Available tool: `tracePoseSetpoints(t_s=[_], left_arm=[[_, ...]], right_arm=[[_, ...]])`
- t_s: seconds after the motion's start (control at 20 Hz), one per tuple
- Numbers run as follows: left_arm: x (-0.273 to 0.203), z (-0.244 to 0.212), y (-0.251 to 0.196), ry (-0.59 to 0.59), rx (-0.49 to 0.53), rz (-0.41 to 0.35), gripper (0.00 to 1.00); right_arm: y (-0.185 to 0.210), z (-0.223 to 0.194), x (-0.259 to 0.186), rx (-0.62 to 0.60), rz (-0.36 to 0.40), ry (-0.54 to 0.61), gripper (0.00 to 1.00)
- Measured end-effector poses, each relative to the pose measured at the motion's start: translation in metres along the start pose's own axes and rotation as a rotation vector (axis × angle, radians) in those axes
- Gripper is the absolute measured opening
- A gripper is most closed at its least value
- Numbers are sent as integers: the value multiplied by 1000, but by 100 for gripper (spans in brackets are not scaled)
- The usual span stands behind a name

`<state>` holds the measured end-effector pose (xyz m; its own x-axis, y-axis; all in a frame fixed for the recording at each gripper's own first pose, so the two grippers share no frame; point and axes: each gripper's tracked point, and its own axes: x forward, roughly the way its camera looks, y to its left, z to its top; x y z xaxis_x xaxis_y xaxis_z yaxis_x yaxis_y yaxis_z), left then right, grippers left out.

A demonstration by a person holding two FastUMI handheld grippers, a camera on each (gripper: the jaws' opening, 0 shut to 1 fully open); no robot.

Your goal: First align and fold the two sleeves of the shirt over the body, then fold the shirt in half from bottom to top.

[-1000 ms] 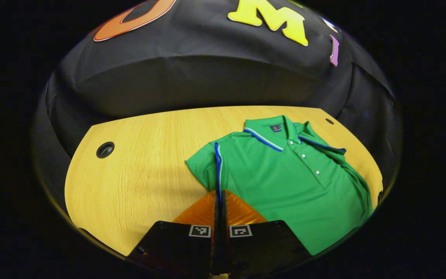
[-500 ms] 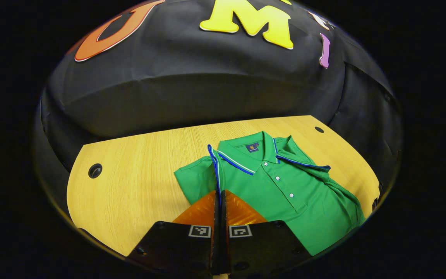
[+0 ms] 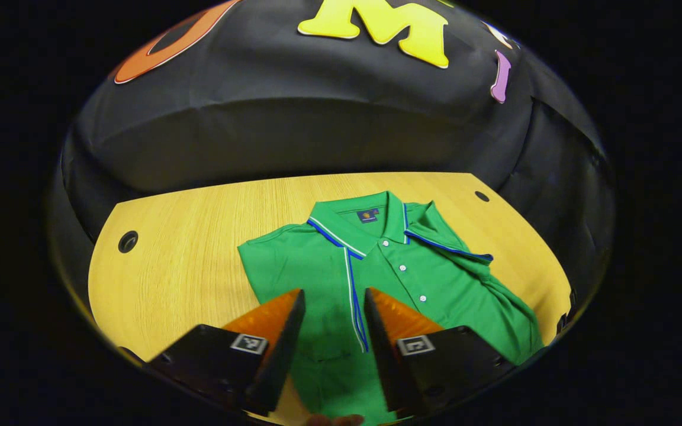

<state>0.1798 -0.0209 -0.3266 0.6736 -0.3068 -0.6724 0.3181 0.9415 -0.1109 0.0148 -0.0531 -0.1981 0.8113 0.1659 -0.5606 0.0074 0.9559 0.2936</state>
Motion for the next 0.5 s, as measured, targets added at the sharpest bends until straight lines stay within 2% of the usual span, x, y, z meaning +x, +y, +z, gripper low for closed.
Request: tracePoseSetpoints(t_s=[0.05, 0.1, 0.15, 0.2, 0.25, 0.3, 0.35, 0.4, 0.45, 0.5], left_arm=[[-9, 2, 5, -14, -7, 27, 94], [-21, 5, 10, -29, -19, 39, 91], [-34, 8, 10, -44, -37, 37, 93], [-47, 8, 12, -56, -48, 41, 100], [-62, 8, 14, -67, -54, 45, 93], [-77, 9, 16, -79, -56, 48, 93], [-93, 9, 16, -92, -58, 53, 93], [-109, 7, 17, -101, -63, 56, 93], [-125, 5, 14, -111, -70, 53, 93], [-140, 1, 11, -119, -80, 49, 93]], right_arm=[[2, 2, 0, -8, 6, -4, 82], [5, 5, 0, -18, 16, -11, 83], [6, 9, -1, -27, 23, -17, 83], [7, 12, -1, -37, 28, -24, 84], [8, 15, -2, -46, 34, -27, 88], [10, 17, -1, -53, 38, -32, 89], [11, 19, -2, -60, 41, -35, 87], [14, 18, -2, -67, 48, -34, 90], [17, 19, -2, -73, 55, -32, 88], [18, 17, -3, -86, 63, -29, 92]])
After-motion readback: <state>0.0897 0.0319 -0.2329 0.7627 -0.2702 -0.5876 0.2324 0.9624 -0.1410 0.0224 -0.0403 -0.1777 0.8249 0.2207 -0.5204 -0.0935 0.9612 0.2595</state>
